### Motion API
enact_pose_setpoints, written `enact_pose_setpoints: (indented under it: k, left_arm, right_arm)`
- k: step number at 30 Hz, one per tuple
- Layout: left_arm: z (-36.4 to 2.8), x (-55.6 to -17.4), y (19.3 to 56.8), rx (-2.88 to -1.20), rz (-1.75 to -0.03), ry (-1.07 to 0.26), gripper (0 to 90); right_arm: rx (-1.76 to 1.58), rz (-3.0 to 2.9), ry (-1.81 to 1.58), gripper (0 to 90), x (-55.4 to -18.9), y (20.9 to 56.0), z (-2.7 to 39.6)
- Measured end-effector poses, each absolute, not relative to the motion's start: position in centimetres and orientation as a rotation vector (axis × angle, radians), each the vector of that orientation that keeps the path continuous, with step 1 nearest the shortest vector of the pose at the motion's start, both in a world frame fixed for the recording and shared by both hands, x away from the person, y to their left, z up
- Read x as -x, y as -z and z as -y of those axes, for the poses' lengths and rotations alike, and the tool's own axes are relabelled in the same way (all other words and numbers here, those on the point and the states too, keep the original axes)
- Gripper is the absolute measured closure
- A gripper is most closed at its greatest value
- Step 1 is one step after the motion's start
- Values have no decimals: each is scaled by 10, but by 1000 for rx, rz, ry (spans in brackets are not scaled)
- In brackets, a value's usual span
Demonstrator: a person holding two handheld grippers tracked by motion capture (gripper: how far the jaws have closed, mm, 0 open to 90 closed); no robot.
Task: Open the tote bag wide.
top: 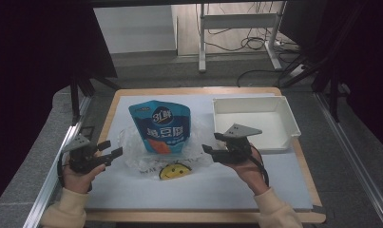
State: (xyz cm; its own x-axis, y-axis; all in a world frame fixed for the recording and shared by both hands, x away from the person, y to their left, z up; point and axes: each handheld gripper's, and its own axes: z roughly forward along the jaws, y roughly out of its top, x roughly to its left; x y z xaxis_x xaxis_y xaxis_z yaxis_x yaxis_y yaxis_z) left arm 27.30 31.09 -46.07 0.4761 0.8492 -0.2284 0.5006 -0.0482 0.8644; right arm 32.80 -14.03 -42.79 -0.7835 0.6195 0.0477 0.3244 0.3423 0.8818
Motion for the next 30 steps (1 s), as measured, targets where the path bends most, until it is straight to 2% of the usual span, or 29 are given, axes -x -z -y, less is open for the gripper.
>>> enact_pose_setpoints:
  k: [5,10,17,21,24,27,30]
  left_arm:
    - [-316,-291,454,-1723,-1185,-463,289]
    - [-325,-303,465,-1737,-1208,-431,303]
    - [-325,-314,484,-1779,-1213,-352,415]
    - [-318,-321,487,-1805,-1244,-371,481]
    - [-317,-329,491,-1798,-1275,-352,482]
    - [-315,-334,494,-1799,-1283,-341,490]
    - [-314,-337,496,-1806,-1272,-327,594]
  right_arm:
    - [-830,-2340,-1433,319,-349,425,113]
    - [-832,-2352,-1394,336,-362,429,101]
    - [-826,-2392,-1346,659,-366,433,99]
    - [-810,-2391,-1331,808,-364,431,100]
    - [-821,-2388,-1338,858,-365,432,101]
    - [-823,-2385,-1345,864,-365,433,102]
    - [-833,-2379,-1348,866,-365,435,103]
